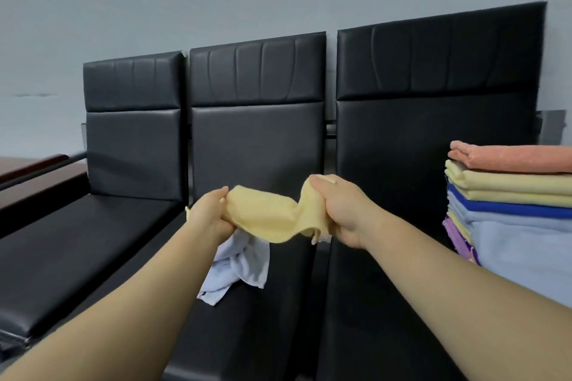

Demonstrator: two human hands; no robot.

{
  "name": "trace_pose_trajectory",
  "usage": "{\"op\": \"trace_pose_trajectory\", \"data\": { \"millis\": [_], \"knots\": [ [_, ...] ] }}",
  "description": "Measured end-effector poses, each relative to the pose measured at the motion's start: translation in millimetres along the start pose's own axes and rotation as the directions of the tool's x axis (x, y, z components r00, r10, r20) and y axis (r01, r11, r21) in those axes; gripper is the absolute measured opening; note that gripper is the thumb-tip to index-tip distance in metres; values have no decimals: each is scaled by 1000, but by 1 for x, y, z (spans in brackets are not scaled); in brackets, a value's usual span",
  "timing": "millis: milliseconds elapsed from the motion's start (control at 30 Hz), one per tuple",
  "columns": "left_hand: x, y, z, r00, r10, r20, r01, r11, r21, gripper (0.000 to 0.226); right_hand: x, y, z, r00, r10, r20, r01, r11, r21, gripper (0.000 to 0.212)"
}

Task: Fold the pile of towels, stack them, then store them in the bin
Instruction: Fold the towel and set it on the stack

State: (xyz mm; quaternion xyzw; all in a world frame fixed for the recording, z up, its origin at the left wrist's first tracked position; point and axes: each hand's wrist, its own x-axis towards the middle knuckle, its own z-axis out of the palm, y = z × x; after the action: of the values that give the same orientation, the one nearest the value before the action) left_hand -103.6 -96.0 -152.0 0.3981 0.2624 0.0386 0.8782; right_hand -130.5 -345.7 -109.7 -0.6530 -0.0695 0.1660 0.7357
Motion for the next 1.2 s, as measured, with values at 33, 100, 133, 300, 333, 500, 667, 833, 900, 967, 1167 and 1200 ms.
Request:
{"op": "trace_pose_trajectory", "data": {
  "millis": [33,100,133,300,333,500,667,833,900,967,1167,1200],
  "knots": [
    [-3,4,11,997,76,1,-76,996,54,38,-2,2,-6,999,-1,-45,-2,998,-71,21],
    [-11,7,40,967,231,111,-252,936,246,27,-9,4,-26,994,-35,-105,16,983,-181,20],
    [-18,1,57,943,250,217,-314,886,341,29,-14,4,-38,990,-68,-123,36,969,-243,17],
    [-59,-59,116,801,-125,586,-435,551,712,40,-52,9,-103,973,-169,-160,56,837,-545,12],
    [-62,-75,122,785,-195,587,-433,505,747,41,-58,12,-112,971,-159,-177,29,818,-574,14],
    [-63,-144,121,813,-242,530,-447,324,834,40,-74,40,-143,946,-122,-300,-124,722,-681,16],
    [-72,-182,96,731,-328,599,-422,472,774,42,-66,63,-158,933,41,-357,-190,900,-393,33],
    [-77,-204,99,721,-252,646,-545,371,752,57,-64,61,-165,955,168,-245,-179,984,-22,26],
    [-77,-206,104,738,-199,645,-547,385,744,48,-66,60,-167,957,164,-238,-161,986,34,24],
    [-77,-204,106,739,-214,638,-467,519,716,41,-67,61,-172,957,152,-248,-146,988,42,24],
    [-78,-188,102,763,-216,609,-267,753,602,30,-70,63,-177,962,179,-206,-152,978,141,28],
    [-79,-188,100,778,-207,593,-256,757,600,33,-71,64,-175,962,185,-198,-159,977,140,29]
  ]
}}
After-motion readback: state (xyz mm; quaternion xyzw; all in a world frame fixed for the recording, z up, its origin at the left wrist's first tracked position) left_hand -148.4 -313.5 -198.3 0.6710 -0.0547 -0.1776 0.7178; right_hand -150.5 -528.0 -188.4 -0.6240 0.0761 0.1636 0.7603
